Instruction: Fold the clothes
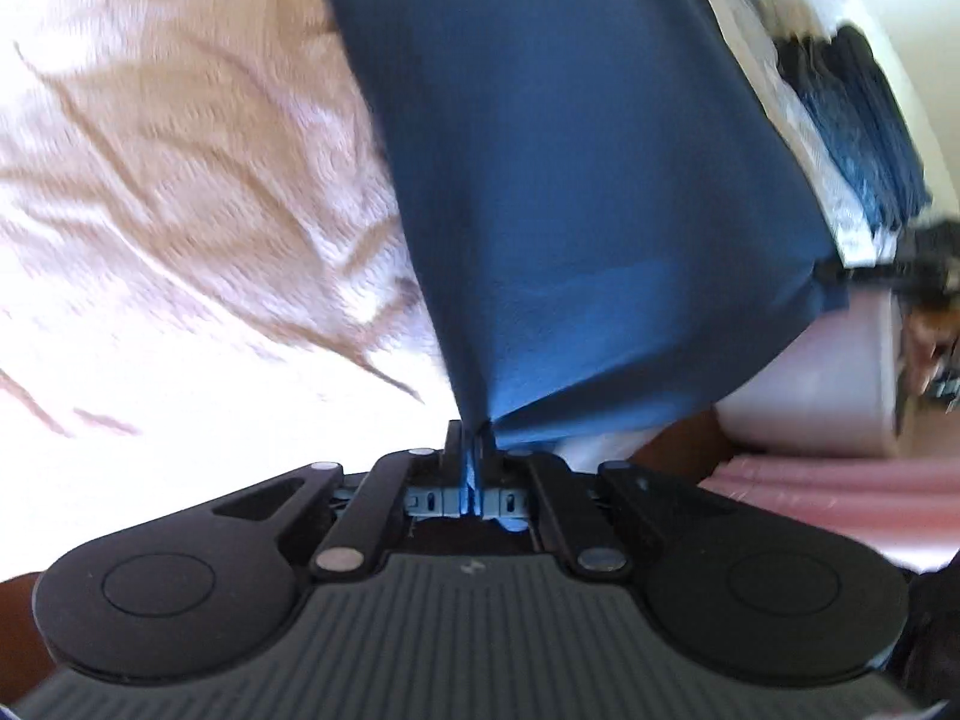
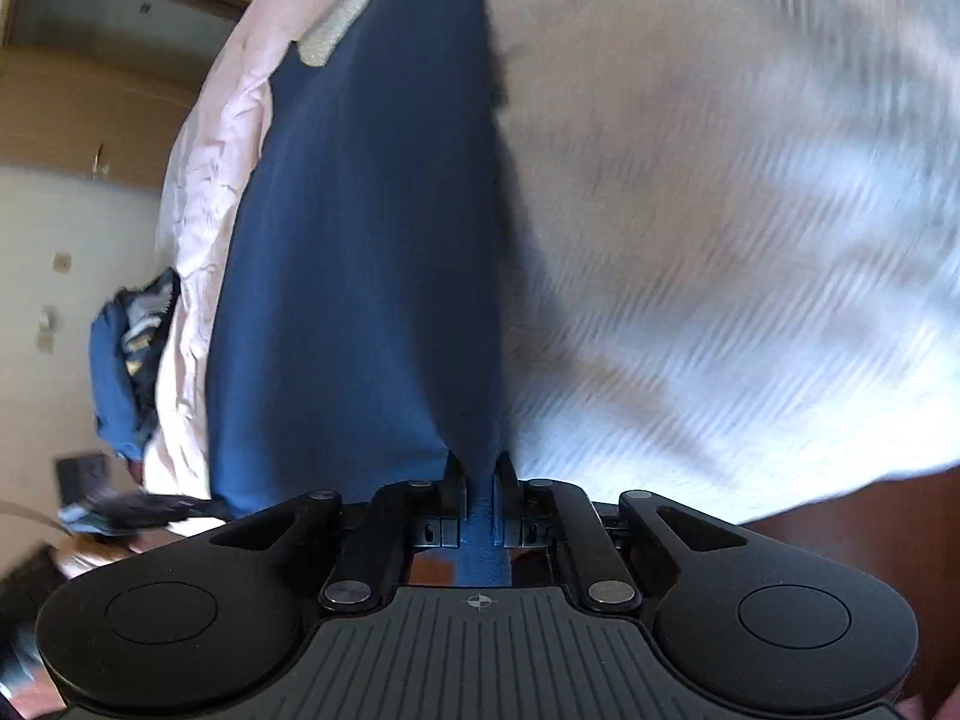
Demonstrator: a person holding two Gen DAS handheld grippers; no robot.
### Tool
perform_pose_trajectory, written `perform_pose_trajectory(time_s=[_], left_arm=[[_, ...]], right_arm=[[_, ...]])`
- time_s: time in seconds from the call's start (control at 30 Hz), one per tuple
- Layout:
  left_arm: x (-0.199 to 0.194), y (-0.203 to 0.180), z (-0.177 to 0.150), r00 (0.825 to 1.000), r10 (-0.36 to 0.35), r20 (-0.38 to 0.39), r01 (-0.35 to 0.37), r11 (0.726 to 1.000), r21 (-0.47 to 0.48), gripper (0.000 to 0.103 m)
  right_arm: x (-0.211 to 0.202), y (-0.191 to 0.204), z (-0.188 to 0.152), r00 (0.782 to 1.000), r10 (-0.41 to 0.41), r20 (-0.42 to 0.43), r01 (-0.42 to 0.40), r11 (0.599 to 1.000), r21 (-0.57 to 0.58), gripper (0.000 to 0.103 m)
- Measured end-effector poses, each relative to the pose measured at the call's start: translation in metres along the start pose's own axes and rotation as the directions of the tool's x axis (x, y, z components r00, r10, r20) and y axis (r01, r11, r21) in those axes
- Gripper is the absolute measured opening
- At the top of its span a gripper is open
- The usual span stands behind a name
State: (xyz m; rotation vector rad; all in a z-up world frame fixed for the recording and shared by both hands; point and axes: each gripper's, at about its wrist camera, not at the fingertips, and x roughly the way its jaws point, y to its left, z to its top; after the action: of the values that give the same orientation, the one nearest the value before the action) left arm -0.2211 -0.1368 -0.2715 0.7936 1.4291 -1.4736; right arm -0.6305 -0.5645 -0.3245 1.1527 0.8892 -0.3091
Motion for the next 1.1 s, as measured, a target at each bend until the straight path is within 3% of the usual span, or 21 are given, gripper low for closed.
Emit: perform_pose_trajectory(time_s=[0.2, 0.27, 0.33, 0.43, 0.67, 0.77, 0.8, 0.83, 0.87, 0.97, 1.1], left_arm=[[0.027, 0.005, -0.002, 0.999, -0.001, -0.05, 0.0, 1.0, -0.023, 0.001], [0.026, 0.009, -0.006, 0.999, -0.02, -0.038, 0.018, 0.998, -0.061, 0.006], [0.024, 0.013, -0.01, 1.0, -0.007, -0.018, 0.005, 0.997, -0.079, 0.019], [0.015, 0.011, -0.019, 1.0, 0.025, 0.012, -0.025, 0.998, -0.053, 0.022], [0.017, -0.013, -0.039, 0.999, 0.02, 0.033, -0.02, 1.0, -0.022, 0.031], [0.04, -0.014, -0.043, 0.994, 0.107, 0.016, -0.107, 0.994, 0.006, 0.03], [0.045, -0.014, -0.043, 0.992, 0.124, 0.013, -0.124, 0.992, -0.004, 0.027], [0.048, -0.014, -0.044, 0.99, 0.14, 0.023, -0.14, 0.99, -0.014, 0.005], [0.047, -0.013, -0.046, 0.989, 0.145, 0.034, -0.144, 0.989, -0.022, 0.0], [0.025, -0.004, -0.06, 0.988, 0.121, 0.09, -0.113, 0.99, -0.089, 0.0], [0.004, 0.016, -0.082, 0.989, 0.121, 0.087, -0.107, 0.983, -0.152, 0.0]], right_arm=[[0.008, 0.001, 0.002, 0.997, -0.063, -0.054, 0.061, 0.997, -0.05, 0.006], [0.01, 0.003, 0.001, 0.996, -0.064, -0.059, 0.062, 0.997, -0.042, 0.006], [0.007, 0.002, -0.001, 0.997, -0.056, -0.058, 0.054, 0.998, -0.024, 0.006], [0.005, -0.001, -0.003, 0.997, -0.062, -0.05, 0.063, 0.998, 0.013, 0.006], [0.007, 0.01, -0.01, 0.993, -0.118, -0.023, 0.118, 0.993, 0.023, 0.009], [0.01, 0.011, -0.013, 0.991, -0.135, -0.017, 0.136, 0.99, 0.044, 0.034], [0.01, 0.01, -0.014, 0.99, -0.142, -0.016, 0.143, 0.989, 0.05, 0.036], [0.011, 0.009, -0.014, 0.989, -0.144, -0.017, 0.145, 0.988, 0.056, 0.036], [0.01, 0.008, -0.015, 0.99, -0.14, -0.019, 0.141, 0.988, 0.065, 0.036], [0.007, 0.004, -0.017, 0.99, -0.139, -0.024, 0.141, 0.987, 0.081, 0.036], [0.001, -0.001, -0.016, 0.989, -0.144, -0.022, 0.145, 0.985, 0.089, 0.036]])
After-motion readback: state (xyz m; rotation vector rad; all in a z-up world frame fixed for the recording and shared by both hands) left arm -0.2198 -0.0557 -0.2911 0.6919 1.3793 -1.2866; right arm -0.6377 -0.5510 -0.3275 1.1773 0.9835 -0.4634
